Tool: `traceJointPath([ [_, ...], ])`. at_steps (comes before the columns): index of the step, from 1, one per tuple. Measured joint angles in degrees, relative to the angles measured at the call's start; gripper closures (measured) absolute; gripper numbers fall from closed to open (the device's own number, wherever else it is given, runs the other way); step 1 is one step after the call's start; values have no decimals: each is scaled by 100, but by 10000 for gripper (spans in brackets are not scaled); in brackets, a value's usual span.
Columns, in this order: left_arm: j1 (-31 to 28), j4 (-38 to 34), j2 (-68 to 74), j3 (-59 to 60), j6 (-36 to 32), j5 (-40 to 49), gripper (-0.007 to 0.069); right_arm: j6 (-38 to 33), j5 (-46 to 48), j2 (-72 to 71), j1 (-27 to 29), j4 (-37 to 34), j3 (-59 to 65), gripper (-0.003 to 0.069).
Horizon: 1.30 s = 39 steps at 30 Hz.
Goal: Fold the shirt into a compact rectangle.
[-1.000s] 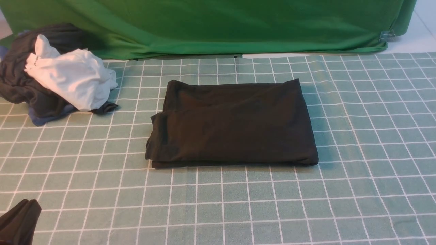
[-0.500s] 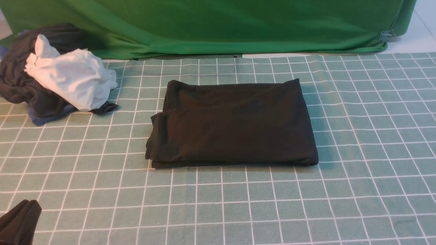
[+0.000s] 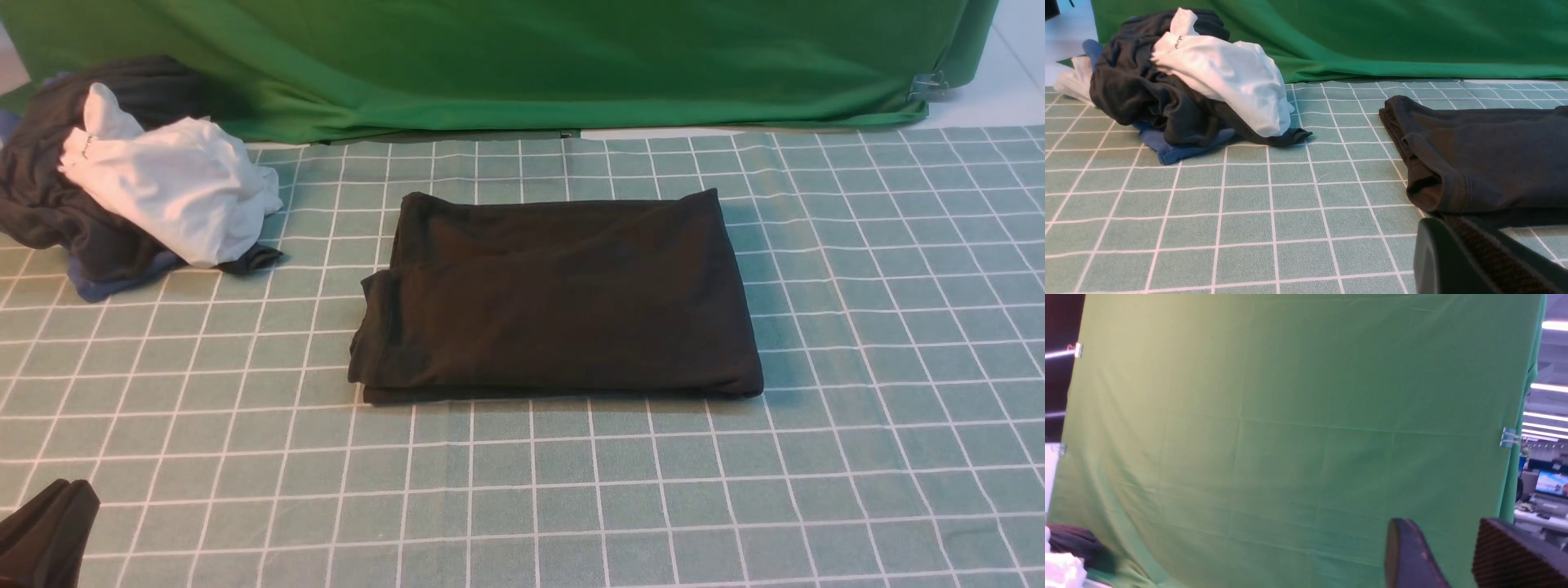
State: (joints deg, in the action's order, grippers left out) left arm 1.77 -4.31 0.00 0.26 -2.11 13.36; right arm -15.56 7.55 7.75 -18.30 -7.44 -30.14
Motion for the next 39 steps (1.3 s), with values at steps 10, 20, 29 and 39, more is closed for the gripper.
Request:
traceJointPath([
  [10, 0, 0, 0, 0, 0, 0, 613, 160, 170, 0, 0, 0, 18, 421],
  [20, 0, 0, 0, 0, 0, 0, 613, 324, 210, -2, 144, 0, 917, 421],
  [29, 0, 0, 0, 0, 0, 0, 613, 420, 217, -297, 1411, 180, 2399, 421],
  [39, 0, 0, 0, 0, 0, 11, 613, 496, 641, -769, 1706, 259, 3033, 421],
])
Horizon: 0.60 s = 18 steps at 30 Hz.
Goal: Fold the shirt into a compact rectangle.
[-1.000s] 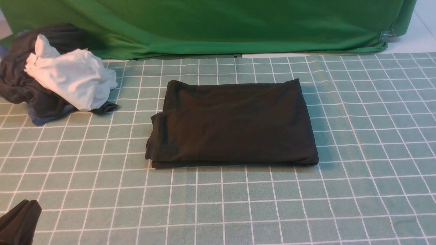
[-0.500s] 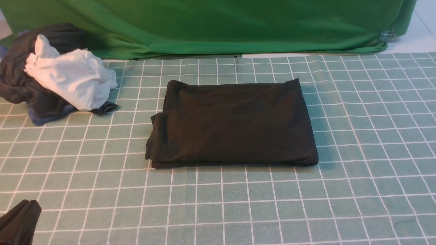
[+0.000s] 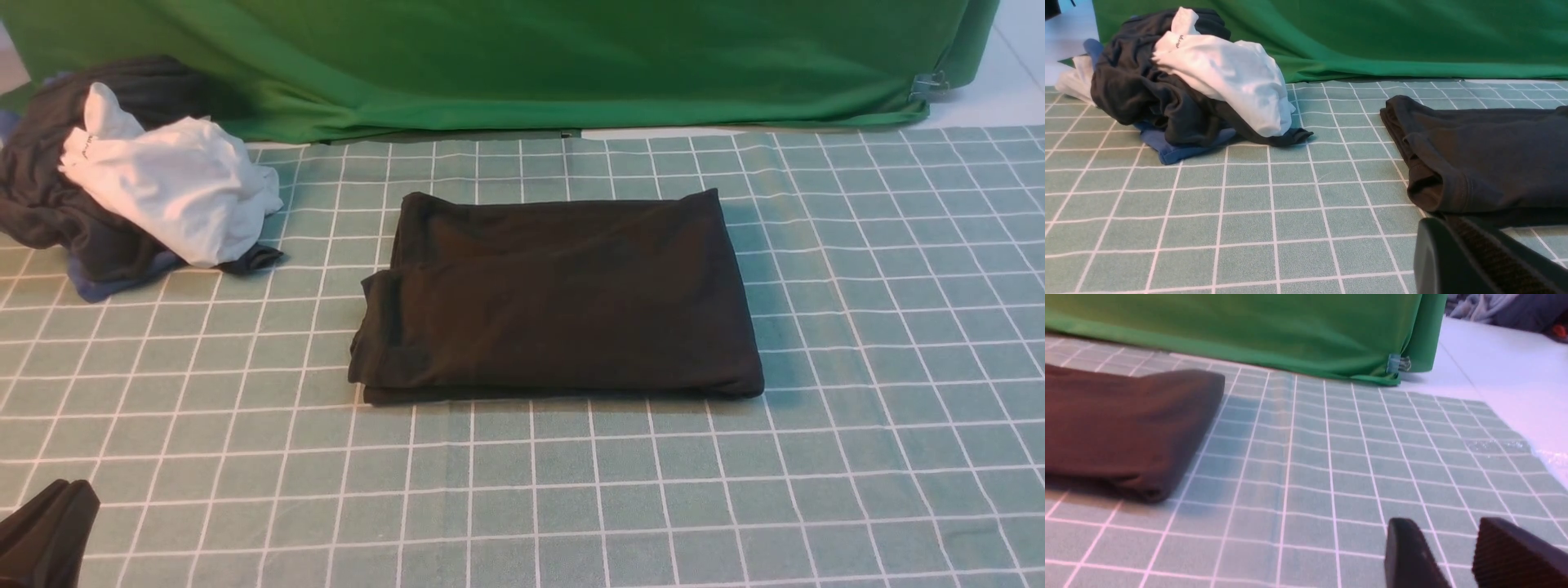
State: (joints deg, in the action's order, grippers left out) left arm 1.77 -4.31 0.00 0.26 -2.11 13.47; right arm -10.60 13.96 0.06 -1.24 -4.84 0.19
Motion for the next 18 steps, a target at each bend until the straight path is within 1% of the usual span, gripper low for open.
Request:
traceJointPath([
  [6, 0, 0, 0, 0, 0, 0, 613, 133, 29, 0, 0, 18, 0, 421],
  [18, 0, 0, 0, 0, 0, 0, 613, 141, 31, 0, 0, 18, 0, 421],
])
